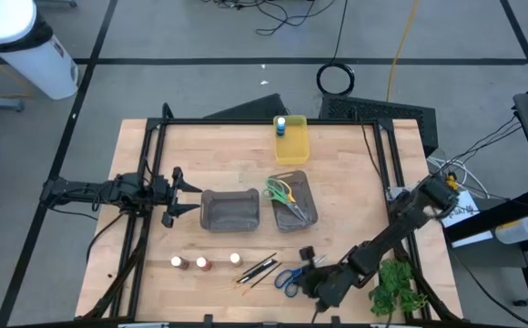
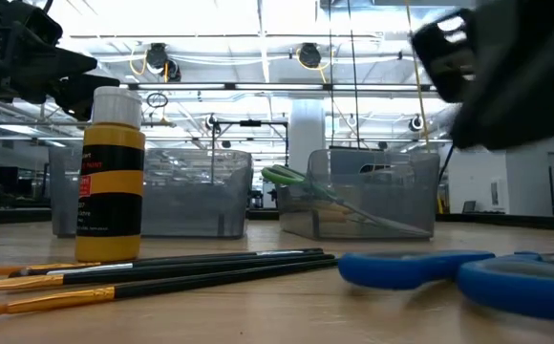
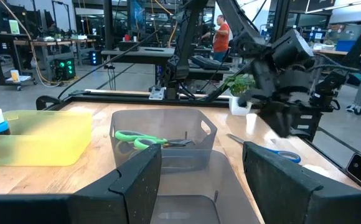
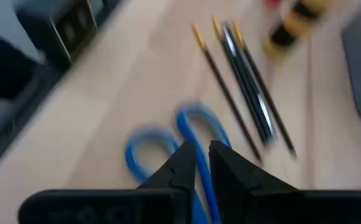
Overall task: Pick & Place Paint Supplies
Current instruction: Put the blue scissors into the right bin
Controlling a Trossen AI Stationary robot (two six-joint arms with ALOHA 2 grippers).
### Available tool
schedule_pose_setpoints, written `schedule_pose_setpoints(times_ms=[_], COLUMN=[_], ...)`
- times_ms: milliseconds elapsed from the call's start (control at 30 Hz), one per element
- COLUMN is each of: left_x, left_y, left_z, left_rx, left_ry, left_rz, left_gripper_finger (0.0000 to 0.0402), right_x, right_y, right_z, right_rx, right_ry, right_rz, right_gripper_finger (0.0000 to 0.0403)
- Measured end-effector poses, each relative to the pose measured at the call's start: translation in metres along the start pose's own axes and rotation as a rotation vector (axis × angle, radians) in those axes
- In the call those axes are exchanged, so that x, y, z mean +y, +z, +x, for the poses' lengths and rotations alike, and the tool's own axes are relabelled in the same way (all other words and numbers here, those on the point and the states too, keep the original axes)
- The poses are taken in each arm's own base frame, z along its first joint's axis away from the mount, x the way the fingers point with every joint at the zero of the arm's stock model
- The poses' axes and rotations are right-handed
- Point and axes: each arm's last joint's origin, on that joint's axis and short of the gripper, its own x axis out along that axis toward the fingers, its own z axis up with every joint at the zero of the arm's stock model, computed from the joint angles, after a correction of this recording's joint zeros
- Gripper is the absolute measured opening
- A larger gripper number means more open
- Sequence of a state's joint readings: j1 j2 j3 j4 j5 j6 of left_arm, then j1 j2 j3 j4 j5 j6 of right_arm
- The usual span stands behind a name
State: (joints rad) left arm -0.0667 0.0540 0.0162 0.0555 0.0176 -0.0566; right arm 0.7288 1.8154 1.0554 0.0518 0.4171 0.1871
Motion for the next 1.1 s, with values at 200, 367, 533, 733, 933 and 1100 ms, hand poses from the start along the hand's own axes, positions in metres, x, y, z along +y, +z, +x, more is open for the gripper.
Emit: schedule_pose_setpoints(times_ms=[200,367,533,733,933,1100], left_x=[0.0,0.0,0.001,0.002,0.002,0.002], left_y=[0.0,0.0,0.001,0.005,0.005,0.005], left_z=[0.0,0.0,0.0,0.0,0.0,0.0], left_rx=[0.0,0.0,-0.013,-0.062,-0.061,-0.057], left_ry=[0.0,0.0,0.025,0.057,0.057,0.059], left_rz=[0.0,0.0,-0.023,-0.097,-0.114,-0.078], left_gripper_finger=[0.0237,0.0237,0.0237,0.0237,0.0237,0.0237], right_x=[-0.012,-0.015,-0.016,-0.009,-0.016,-0.03], right_y=[-0.009,-0.023,-0.035,-0.044,-0.047,-0.045], right_z=[-0.023,-0.024,-0.017,0.004,0.031,0.036], right_rx=[0.081,0.045,0.005,-0.036,-0.02,-0.038], right_ry=[-0.016,0.019,0.214,0.362,0.373,0.314], right_rz=[0.11,0.102,0.154,0.164,0.145,0.166], right_gripper_finger=[0.0004,0.0007,0.0002,0.0001,0.0001,0.0001])
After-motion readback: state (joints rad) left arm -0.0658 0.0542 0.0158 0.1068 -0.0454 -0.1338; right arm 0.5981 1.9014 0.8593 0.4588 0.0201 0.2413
